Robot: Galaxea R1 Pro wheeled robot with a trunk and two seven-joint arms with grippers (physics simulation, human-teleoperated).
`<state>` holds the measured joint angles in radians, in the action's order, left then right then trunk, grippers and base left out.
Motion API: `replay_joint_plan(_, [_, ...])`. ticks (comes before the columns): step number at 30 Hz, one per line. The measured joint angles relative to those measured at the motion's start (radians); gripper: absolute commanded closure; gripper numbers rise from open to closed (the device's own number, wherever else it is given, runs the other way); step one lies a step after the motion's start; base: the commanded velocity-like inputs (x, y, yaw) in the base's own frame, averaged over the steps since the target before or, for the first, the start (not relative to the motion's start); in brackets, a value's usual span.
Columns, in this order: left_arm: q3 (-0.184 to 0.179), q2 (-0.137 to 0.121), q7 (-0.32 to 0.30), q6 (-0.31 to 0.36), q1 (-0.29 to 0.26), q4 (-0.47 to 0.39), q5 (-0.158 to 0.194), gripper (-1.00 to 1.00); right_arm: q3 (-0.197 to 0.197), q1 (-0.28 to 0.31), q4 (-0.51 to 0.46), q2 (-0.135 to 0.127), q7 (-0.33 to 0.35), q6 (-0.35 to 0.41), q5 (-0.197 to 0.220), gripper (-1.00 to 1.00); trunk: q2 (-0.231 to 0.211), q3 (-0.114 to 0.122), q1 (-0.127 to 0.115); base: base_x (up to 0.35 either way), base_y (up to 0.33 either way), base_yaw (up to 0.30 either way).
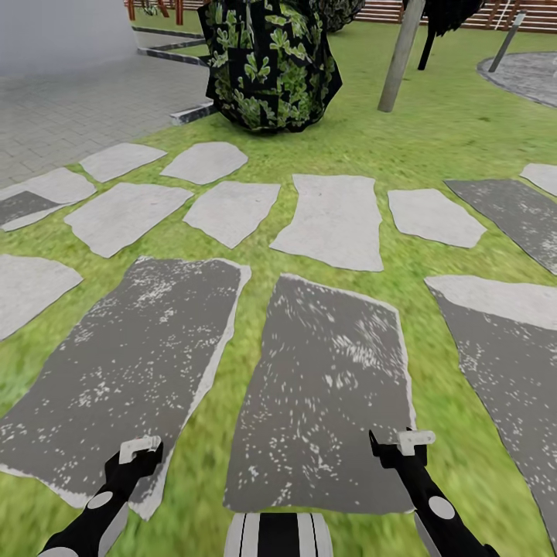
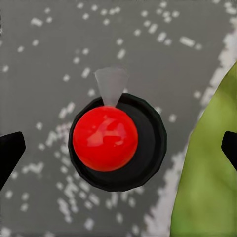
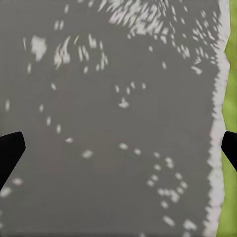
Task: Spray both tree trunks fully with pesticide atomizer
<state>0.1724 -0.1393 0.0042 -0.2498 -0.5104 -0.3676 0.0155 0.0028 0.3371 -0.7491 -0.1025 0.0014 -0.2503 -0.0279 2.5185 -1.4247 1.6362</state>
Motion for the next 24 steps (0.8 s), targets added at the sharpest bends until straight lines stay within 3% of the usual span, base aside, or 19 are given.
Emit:
replay_joint_plan(11, [0.001, 0.000, 0.000, 0.000, 0.000, 0.000, 0.000, -1.00, 0.000, 0.000, 0.000, 0.000, 0.000, 0.000, 0.000, -1.00, 0.000, 0.005, 0.000, 0.000, 0.000, 0.000])
replay_joint_plan(12, [0.001, 0.000, 0.000, 0.000, 0.000, 0.000, 0.000, 1.00, 0.000, 0.000, 0.000, 0.000, 0.000, 0.000, 0.000, -1.00, 0.000, 0.005, 0.000, 0.000, 0.000, 0.000])
replay_joint_plan(24, [0.000, 0.000, 0.000, -0.001, 0.002, -0.006, 0.002, 1.00, 0.000, 0.000, 0.000, 0.000, 0.000, 0.000, 0.000, -1.00, 0.000, 0.005, 0.000, 0.000, 0.000, 0.000])
